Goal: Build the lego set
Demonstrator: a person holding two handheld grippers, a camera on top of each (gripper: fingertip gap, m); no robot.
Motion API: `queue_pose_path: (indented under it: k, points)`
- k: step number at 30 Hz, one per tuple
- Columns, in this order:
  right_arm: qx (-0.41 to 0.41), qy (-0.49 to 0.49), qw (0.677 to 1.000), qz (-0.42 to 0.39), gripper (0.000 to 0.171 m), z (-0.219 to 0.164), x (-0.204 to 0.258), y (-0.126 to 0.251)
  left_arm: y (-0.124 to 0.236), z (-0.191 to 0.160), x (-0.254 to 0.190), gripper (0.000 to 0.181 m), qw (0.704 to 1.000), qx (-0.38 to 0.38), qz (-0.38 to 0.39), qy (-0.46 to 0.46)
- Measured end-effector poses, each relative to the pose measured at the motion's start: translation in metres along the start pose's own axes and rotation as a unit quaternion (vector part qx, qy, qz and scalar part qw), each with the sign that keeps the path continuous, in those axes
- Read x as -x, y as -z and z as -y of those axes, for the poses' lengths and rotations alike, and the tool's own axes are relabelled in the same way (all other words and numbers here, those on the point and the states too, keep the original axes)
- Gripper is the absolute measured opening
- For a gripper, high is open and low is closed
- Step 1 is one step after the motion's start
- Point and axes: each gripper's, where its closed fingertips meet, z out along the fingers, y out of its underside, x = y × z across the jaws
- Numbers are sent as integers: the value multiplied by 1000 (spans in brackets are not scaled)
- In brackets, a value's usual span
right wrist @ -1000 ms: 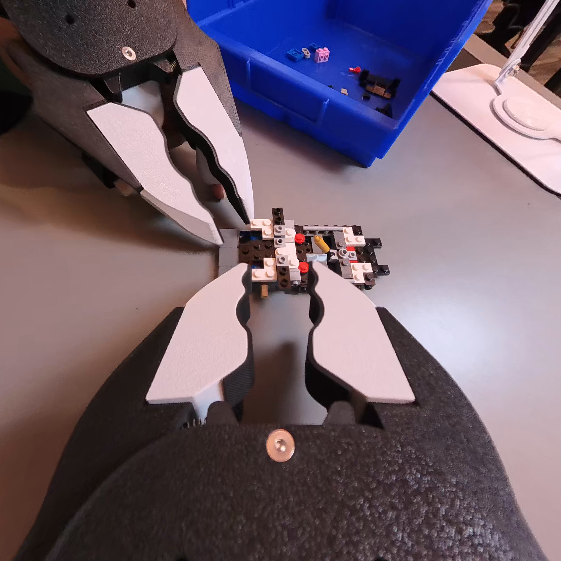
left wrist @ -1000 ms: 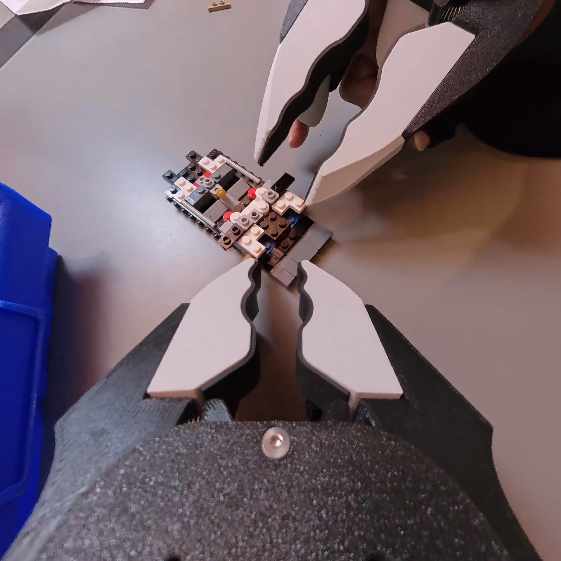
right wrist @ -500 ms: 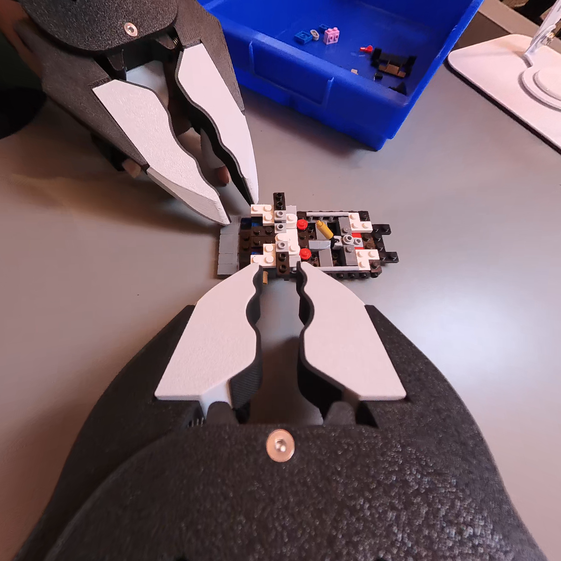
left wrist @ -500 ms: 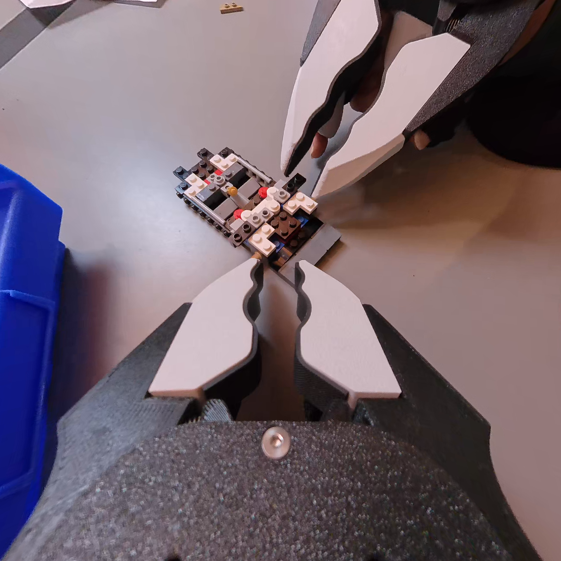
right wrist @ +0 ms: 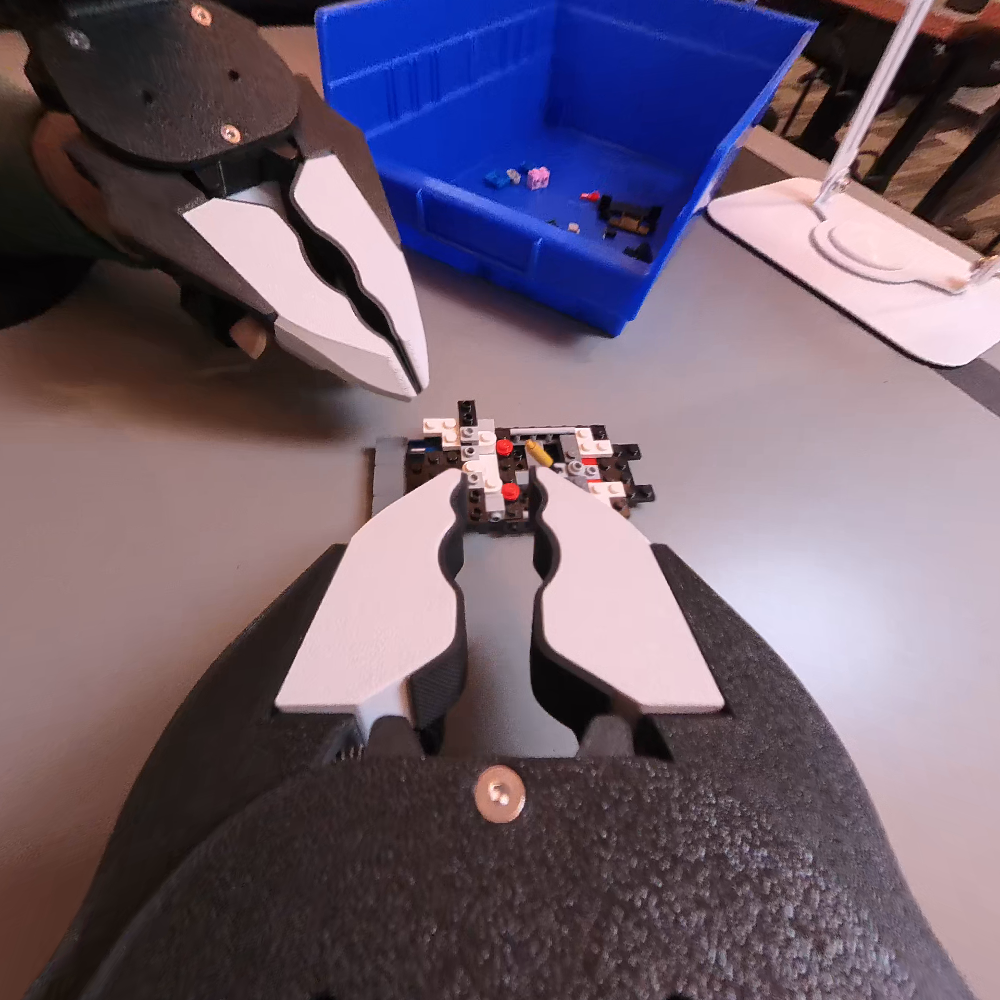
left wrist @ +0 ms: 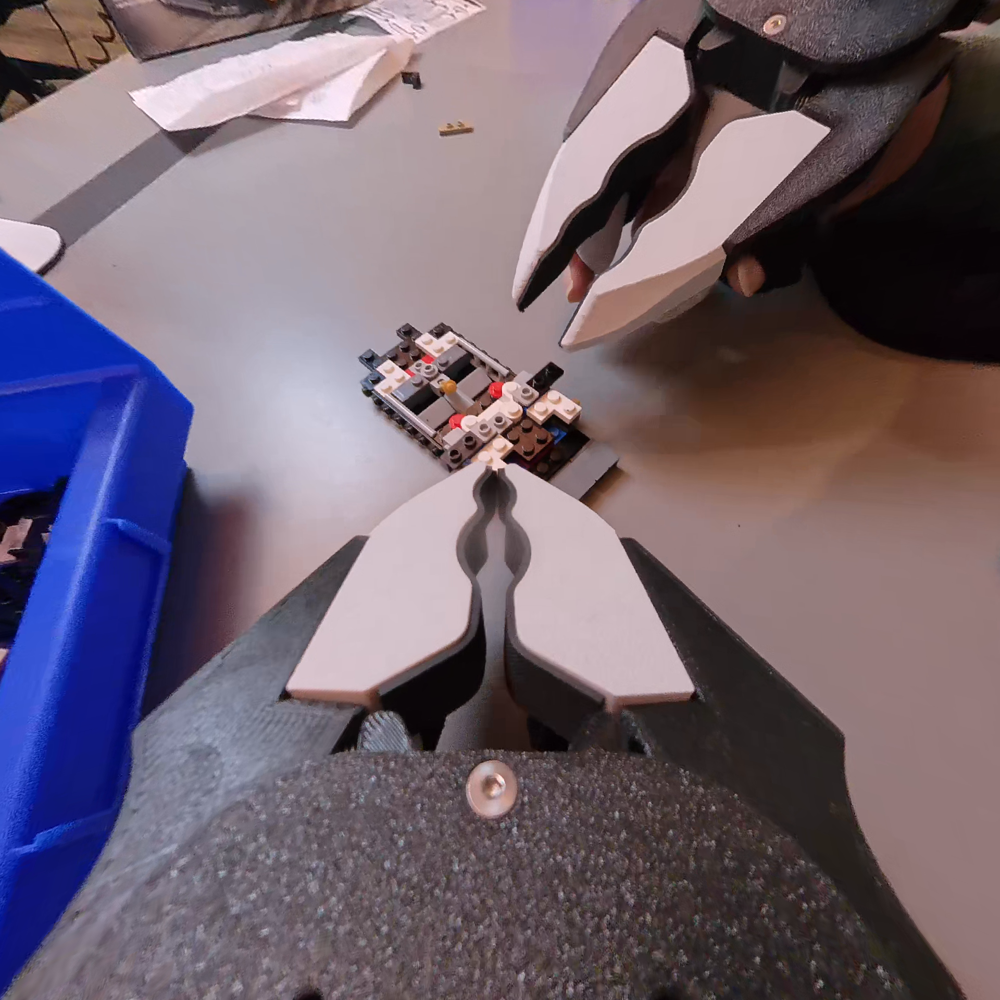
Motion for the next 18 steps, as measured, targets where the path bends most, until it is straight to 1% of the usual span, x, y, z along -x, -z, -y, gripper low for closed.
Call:
queue_pose_path:
  k: [6,13,18]
  points:
    - [-12,1,1000,-19,21,3,-7,4,0,-1,2,0,1000,0,4,2]
    - [29,32,999,-16,17,-11,-2,-4,-1,-2,4,0,1000,5,14,-8]
    - [36,41,998,-13,14,-13,1,-6,-1,-2,4,1,1000,6,16,-12]
